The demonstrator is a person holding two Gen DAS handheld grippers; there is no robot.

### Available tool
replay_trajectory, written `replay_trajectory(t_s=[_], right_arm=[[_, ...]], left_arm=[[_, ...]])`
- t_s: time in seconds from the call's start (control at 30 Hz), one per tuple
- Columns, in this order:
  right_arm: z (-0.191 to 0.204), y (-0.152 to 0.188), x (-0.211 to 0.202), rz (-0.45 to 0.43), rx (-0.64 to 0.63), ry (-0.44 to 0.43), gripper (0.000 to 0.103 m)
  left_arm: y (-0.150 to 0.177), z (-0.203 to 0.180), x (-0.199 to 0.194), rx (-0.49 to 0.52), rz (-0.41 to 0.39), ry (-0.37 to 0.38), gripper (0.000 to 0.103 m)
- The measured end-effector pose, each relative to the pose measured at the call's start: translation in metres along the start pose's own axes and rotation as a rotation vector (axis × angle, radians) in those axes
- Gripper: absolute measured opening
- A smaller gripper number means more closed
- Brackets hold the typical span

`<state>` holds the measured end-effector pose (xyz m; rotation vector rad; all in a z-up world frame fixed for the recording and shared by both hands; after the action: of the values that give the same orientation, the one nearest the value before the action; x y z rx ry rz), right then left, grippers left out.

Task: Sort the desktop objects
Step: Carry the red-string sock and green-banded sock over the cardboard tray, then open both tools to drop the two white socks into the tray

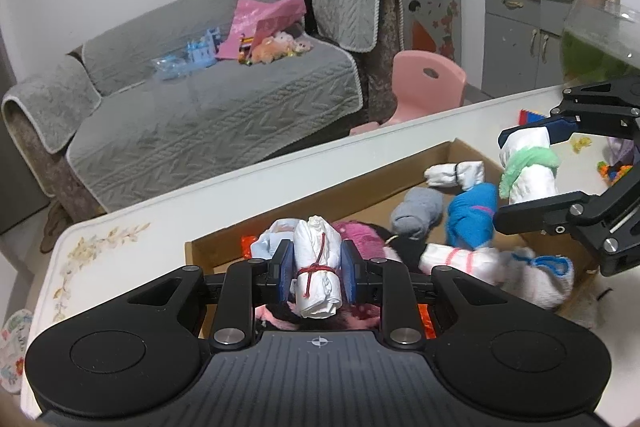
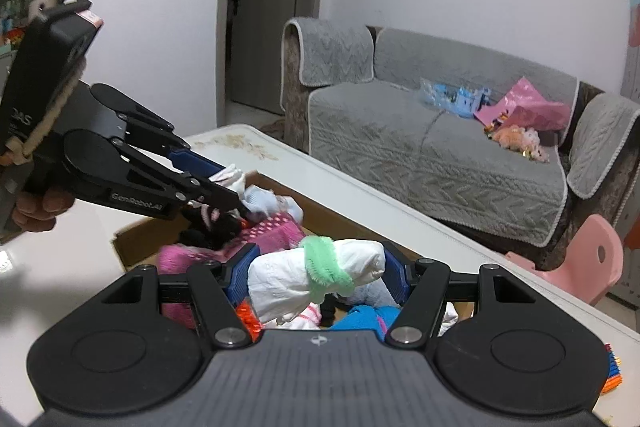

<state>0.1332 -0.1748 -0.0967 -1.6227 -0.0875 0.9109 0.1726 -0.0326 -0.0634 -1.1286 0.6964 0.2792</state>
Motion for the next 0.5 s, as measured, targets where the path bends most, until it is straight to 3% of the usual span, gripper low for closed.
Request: replay_trajectory(t_s=[0.33, 0.43, 0.5], right_arm=[[-0.013, 0.012, 0.033, 0.066, 0.024, 0.02, 0.061], [-0.016, 0.013, 0.037, 0.069, 0.038, 0.028, 0.062], [-0.017, 0.014, 0.037, 0.068, 0.043, 0.035, 0.065]], left_arm=[[0.015, 0.011, 0.018, -0.029, 0.003, 0.006, 0.033], [0.015, 0.011, 0.017, -0.039, -0.009, -0.002, 0.037], [0.015, 0.01, 0.015, -0.039, -0.019, -0.013, 0.049]])
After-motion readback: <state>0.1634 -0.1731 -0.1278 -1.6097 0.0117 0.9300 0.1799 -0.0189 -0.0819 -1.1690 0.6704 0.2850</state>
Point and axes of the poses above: each gripper's, at about its wrist camera, not at the fingertips, and x roughly the way its jaws point, z to its left, y to its underside, the point moved 1 cm from there along x, roughly the way its jaws point, and after that the axes turned 6 degrees about x, right-handed, at the moved point
